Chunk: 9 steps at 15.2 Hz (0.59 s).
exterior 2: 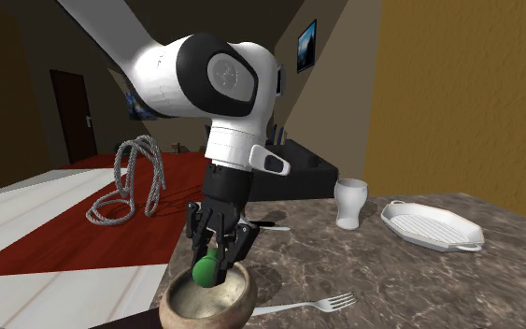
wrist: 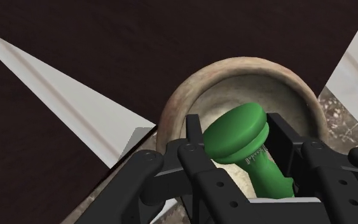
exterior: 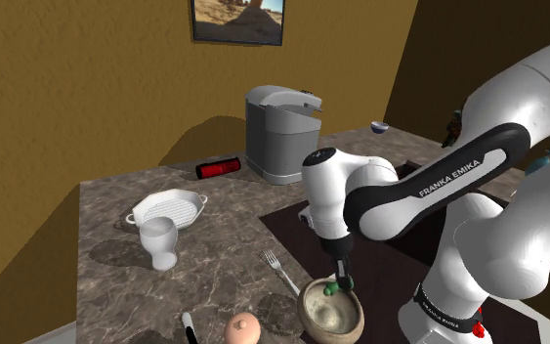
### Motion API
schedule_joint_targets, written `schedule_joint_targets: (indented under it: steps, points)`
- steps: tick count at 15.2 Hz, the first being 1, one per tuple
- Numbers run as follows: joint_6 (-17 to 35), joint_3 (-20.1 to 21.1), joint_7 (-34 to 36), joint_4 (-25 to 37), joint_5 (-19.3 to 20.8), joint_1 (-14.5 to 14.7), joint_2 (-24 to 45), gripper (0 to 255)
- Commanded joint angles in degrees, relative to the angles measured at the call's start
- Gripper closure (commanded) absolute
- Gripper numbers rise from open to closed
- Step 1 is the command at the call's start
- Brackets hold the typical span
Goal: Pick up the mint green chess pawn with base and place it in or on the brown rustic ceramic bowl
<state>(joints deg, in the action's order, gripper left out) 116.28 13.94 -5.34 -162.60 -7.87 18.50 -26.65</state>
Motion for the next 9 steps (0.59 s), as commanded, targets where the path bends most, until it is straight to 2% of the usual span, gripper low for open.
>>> schedule_joint_targets:
  steps: [1, 9]
  points:
    - [2.26, 0.24, 0.07, -0.72, -0.03, -0.07, 1.50, 255]
    - [3.44, 0.36, 0.13, -1.03, -0.02, -0.12, 2.38, 255]
